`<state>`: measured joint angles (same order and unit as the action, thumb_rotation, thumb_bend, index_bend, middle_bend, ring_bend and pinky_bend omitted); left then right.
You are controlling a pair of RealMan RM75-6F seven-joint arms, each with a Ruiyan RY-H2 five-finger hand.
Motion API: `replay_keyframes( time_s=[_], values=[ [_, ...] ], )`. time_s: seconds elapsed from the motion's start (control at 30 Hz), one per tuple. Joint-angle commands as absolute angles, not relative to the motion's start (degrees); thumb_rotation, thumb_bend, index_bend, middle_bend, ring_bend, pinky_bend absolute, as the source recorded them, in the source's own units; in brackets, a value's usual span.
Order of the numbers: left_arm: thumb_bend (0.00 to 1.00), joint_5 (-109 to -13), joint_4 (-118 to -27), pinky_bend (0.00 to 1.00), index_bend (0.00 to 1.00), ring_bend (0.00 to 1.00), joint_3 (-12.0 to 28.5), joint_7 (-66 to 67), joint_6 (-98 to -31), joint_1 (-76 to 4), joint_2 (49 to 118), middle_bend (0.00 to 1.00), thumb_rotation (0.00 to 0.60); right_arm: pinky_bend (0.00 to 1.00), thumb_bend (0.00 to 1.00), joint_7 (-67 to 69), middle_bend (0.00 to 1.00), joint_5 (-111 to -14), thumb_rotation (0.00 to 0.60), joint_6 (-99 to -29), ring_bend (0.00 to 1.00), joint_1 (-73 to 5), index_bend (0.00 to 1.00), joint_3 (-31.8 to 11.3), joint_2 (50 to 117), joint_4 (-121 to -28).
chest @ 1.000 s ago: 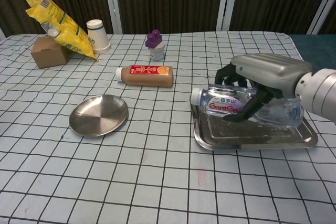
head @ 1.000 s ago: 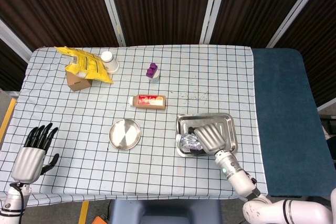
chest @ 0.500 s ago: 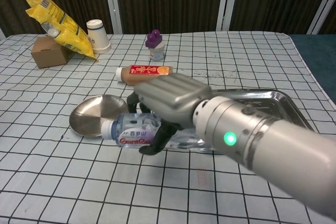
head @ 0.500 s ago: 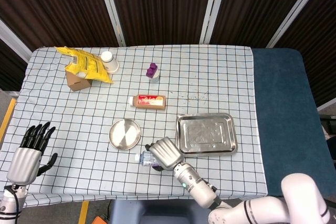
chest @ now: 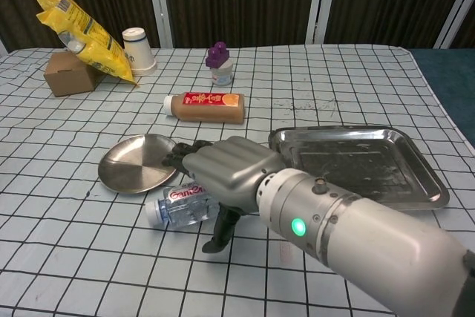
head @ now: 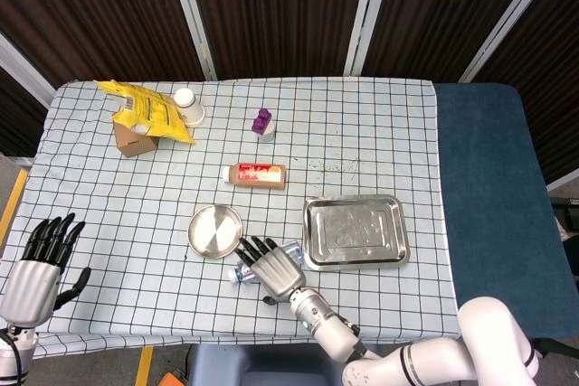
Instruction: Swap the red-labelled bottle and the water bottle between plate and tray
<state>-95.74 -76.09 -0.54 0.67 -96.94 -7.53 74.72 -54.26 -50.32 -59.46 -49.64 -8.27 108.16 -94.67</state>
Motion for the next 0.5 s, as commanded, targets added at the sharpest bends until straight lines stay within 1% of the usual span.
replay_keyframes(
  time_s=[0.03,0.17,0.23,0.33,0.4,0.47,0.5],
  values=[
    [0.39,-95.9,-76.2,0.08,0.00,0.00,-0.5,1.1,-96.8,-7.5,74.8,0.02,0.600,0.22,0.23,-51.9,0.06,-50.2,0.600,-60.3,0.00,-49.2,0.00,-9.9,105.0,-96.3],
    [0.39,-96.2,-76.2,0.08,0.00,0.00,-0.4,2.1,-96.9,-7.3,75.0,0.02,0.600,0.17,0.23,-48.5,0.06,-47.6,0.600,-60.3,0.00,-49.3,0.00,-13.7,102.1,-94.5],
    [0.39,-96.0,-76.1,0.08,0.00,0.00,-0.2,2.5,-96.5,-7.3,75.2,0.02,0.600,0.14,0.23,-46.1,0.06,-46.7,0.600,-59.5,0.00,-49.8,0.00,-15.9,101.3,-91.4],
    [0.39,-95.7,-75.8,0.08,0.00,0.00,0.1,2.7,-95.8,-7.5,75.4,0.02,0.600,0.12,0.23,-43.8,0.06,-44.9,0.600,-58.0,0.00,-49.9,0.00,-17.1,99.8,-89.7],
    [0.39,-95.2,-75.6,0.08,0.00,0.00,0.3,2.7,-95.2,-7.6,75.6,0.02,0.600,0.12,0.23,-41.9,0.06,-46.2,0.600,-58.2,0.00,-49.6,0.00,-17.2,98.7,-88.0],
    [0.39,-94.6,-75.3,0.08,0.00,0.00,0.5,3.1,-94.6,-7.6,75.9,0.02,0.600,0.12,0.23,-39.5,0.06,-46.9,0.600,-57.9,0.00,-49.8,0.00,-17.9,99.1,-84.8],
    [0.39,-94.2,-75.3,0.08,0.00,0.00,0.6,3.2,-94.2,-7.7,76.0,0.02,0.600,0.11,0.23,-37.6,0.06,-46.5,0.600,-56.7,0.00,-50.3,0.00,-18.7,100.0,-82.0]
  ],
)
